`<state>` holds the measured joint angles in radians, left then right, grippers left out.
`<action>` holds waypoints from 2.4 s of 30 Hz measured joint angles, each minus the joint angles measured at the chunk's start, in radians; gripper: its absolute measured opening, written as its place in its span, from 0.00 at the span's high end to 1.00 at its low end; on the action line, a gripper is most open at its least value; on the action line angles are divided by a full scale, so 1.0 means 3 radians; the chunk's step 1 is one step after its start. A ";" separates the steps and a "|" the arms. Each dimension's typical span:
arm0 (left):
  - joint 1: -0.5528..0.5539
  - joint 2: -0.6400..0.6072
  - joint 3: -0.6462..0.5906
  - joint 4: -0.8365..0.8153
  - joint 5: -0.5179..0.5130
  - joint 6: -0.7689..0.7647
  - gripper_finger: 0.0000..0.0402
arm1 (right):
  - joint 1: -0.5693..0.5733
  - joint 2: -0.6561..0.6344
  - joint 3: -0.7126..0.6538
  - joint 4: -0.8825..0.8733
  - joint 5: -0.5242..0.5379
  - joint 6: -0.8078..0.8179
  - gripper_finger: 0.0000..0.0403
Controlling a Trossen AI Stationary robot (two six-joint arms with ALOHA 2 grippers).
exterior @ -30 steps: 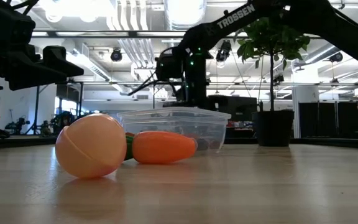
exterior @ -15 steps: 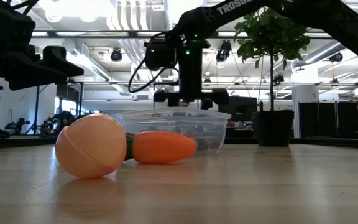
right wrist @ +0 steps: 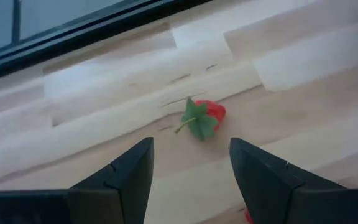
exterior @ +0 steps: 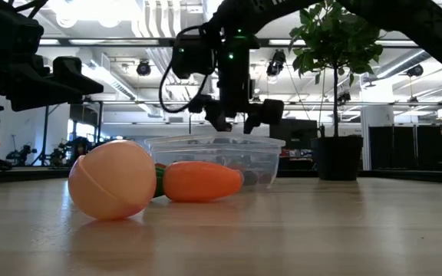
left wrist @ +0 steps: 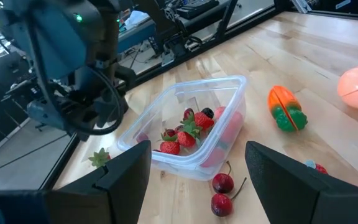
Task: Pick and placing Produce into tupperware
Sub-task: Put the red strawberry into the transparent container
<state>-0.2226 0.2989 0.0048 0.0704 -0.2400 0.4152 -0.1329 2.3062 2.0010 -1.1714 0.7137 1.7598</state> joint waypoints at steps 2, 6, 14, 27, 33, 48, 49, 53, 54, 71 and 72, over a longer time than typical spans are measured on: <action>0.0000 -0.0001 0.0000 0.0000 0.0000 0.0001 0.39 | -0.0017 0.0001 -0.0010 -0.0032 -0.0054 0.0121 0.50; 0.0000 0.0000 0.0000 0.0000 0.0001 0.0001 0.39 | -0.0103 0.0014 -0.0052 -0.0057 -0.0298 0.0480 0.50; 0.0000 0.0005 0.0000 0.0000 0.0001 0.0001 0.39 | -0.0333 0.0107 -0.0084 -0.0058 -0.0690 0.0569 0.50; 0.0000 -0.0001 0.0000 0.0000 0.0000 0.0001 0.39 | -0.0503 0.0184 -0.0084 0.0129 -0.0903 0.0686 0.50; 0.0000 0.0000 0.0000 0.0000 0.0000 0.0001 0.39 | -0.0532 0.0200 -0.0088 0.0097 -0.0877 0.0702 0.50; 0.0000 0.0000 0.0000 0.0000 0.0000 0.0001 0.39 | -0.0616 0.0245 -0.0102 0.0471 -0.0972 0.0451 0.50; 0.0000 0.0000 0.0000 0.0000 0.0000 0.0001 0.39 | -0.0614 0.0265 -0.0102 0.0459 -0.1004 0.0463 0.50; 0.0000 0.0000 0.0000 0.0001 0.0000 0.0001 0.39 | -0.0612 0.0275 -0.0119 0.0455 -0.1041 0.0458 0.50; 0.0000 0.0000 0.0000 0.0000 -0.0001 0.0000 0.39 | -0.0612 0.0272 -0.0124 0.0457 -0.1038 0.0462 0.50; 0.0000 0.0000 0.0000 0.0000 0.0000 0.0001 0.39 | -0.0600 0.0270 -0.0131 0.0649 -0.1182 0.0281 0.65; 0.0000 0.0000 0.0000 0.0000 0.0000 0.0000 0.39 | -0.0596 0.0270 -0.0131 0.0659 -0.1182 0.0284 0.65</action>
<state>-0.2226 0.2989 0.0048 0.0704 -0.2399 0.4154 -0.3118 2.3871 1.9617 -0.9737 0.3592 1.8450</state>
